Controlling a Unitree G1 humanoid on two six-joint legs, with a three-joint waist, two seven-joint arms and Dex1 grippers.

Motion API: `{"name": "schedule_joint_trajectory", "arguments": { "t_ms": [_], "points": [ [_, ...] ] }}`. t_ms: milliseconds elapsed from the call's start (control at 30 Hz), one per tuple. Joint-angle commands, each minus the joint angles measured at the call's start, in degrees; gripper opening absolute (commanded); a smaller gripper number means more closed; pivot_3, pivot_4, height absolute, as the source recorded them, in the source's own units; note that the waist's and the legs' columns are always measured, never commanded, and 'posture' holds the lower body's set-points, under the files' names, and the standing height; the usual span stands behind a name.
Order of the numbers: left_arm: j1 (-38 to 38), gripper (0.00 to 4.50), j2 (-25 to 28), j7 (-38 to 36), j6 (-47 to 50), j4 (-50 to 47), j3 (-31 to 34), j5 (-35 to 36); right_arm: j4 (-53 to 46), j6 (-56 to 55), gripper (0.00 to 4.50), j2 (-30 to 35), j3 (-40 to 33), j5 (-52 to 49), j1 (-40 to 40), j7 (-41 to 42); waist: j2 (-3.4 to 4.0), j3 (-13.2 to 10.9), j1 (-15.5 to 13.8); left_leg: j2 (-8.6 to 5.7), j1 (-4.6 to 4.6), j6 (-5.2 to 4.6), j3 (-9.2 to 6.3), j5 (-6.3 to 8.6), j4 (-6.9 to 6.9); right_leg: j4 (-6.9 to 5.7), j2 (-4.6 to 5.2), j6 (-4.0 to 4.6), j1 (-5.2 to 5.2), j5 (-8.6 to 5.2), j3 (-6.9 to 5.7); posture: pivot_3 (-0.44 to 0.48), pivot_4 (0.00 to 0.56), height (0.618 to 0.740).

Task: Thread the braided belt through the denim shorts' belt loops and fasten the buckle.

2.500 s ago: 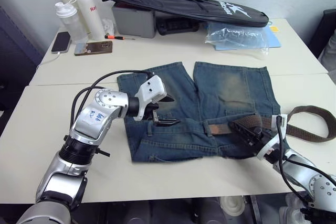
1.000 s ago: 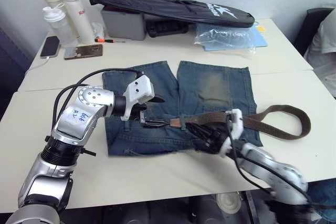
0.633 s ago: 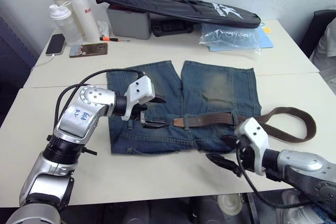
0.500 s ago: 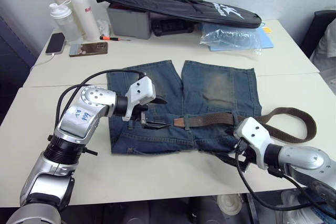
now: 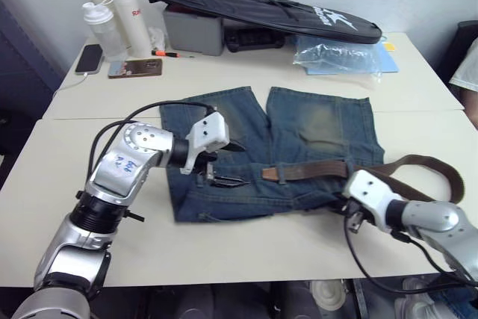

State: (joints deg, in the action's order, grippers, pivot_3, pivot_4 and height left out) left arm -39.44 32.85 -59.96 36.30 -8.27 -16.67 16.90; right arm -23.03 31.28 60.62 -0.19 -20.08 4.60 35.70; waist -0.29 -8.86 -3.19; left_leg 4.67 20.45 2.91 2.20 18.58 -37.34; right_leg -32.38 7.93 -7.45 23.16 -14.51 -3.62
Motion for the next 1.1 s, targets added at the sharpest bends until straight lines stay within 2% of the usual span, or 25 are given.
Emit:
{"name": "schedule_joint_trajectory", "arguments": {
  "t_ms": [33,333,400,500,633,767,900,1000,1100],
  "points": [
    [-2.07,4.50,-3.07,2.28,-0.55,-0.59,-2.39,-2.10,2.87,0.39,0.01,1.02,-4.11,2.45,1.98,1.27,0.00,0.00,-0.18,-0.01,0.01,0.00,0.00,0.00,-0.02,0.04,0.00,0.02,-0.03,0.01,0.02,0.000,0.150,0.740],
    [-3.71,4.50,-7.85,3.90,-2.61,1.17,-5.02,-4.84,0.46,-1.24,0.01,-0.13,-7.83,4.18,4.67,3.11,0.04,0.00,-0.01,-0.02,-0.02,0.05,-0.02,-0.03,0.04,0.06,-0.02,-0.12,-0.04,0.10,0.02,0.000,0.150,0.740],
    [-3.74,4.50,-8.08,3.75,-2.55,1.35,-4.77,-4.60,-1.18,-0.98,1.06,1.07,-10.80,3.25,5.98,5.50,0.06,-0.01,-0.07,-0.02,-0.01,0.05,-0.02,-0.03,0.03,0.08,-0.01,-0.13,-0.04,0.10,0.03,0.000,0.150,0.740],
    [-3.79,4.50,-8.27,3.60,-2.41,1.61,-4.34,-4.22,-3.28,-1.23,2.40,2.79,-16.06,2.98,7.86,9.01,0.11,-0.03,0.11,-0.02,0.01,0.06,-0.01,-0.03,0.03,0.10,-0.02,-0.22,-0.04,0.15,0.03,0.000,0.150,0.740],
    [-3.89,4.50,-8.26,3.41,-2.56,2.00,-4.01,-4.06,-6.28,3.51,4.42,4.01,-23.23,-1.11,8.11,13.97,0.10,-0.03,0.38,-0.01,-0.04,0.05,-0.01,-0.02,0.06,0.09,-0.04,-0.22,-0.04,0.15,0.03,0.000,0.150,0.740],
    [-3.92,4.50,-8.64,3.35,-2.53,2.20,-3.75,-3.78,-9.80,10.43,4.42,3.06,-26.23,-6.13,6.37,15.08,0.10,-0.03,0.38,0.02,-0.08,0.05,-0.02,-0.02,0.12,0.07,-0.07,-0.21,-0.04,0.15,0.03,0.000,0.150,0.740],
    [-4.10,4.50,-9.29,3.32,-2.77,2.54,-4.14,-4.05,-12.61,18.66,4.42,-2.38,-22.01,-9.47,0.78,7.87,0.10,-0.04,0.41,0.01,-0.06,0.05,-0.02,-0.02,0.08,0.07,-0.06,-0.12,-0.04,0.10,0.04,0.000,0.150,0.740],
    [-4.56,4.50,-9.88,3.37,-2.78,2.99,-4.22,-4.34,-14.05,24.71,3.56,-7.35,-19.46,-10.91,-1.41,2.36,0.10,-0.03,0.18,0.02,-0.05,0.05,-0.06,-0.02,0.07,0.05,-0.07,-0.11,-0.03,0.09,0.02,0.000,0.150,0.740],
    [-4.92,4.50,-10.64,3.64,-3.48,4.05,-4.87,-5.02,-14.52,28.37,2.22,-11.55,-17.16,-10.81,-2.69,-2.35,0.13,-0.02,0.20,0.00,-0.02,0.04,-0.06,-0.02,0.06,0.04,-0.06,-0.11,-0.02,0.09,0.03,0.000,0.150,0.740]
  ]
}}
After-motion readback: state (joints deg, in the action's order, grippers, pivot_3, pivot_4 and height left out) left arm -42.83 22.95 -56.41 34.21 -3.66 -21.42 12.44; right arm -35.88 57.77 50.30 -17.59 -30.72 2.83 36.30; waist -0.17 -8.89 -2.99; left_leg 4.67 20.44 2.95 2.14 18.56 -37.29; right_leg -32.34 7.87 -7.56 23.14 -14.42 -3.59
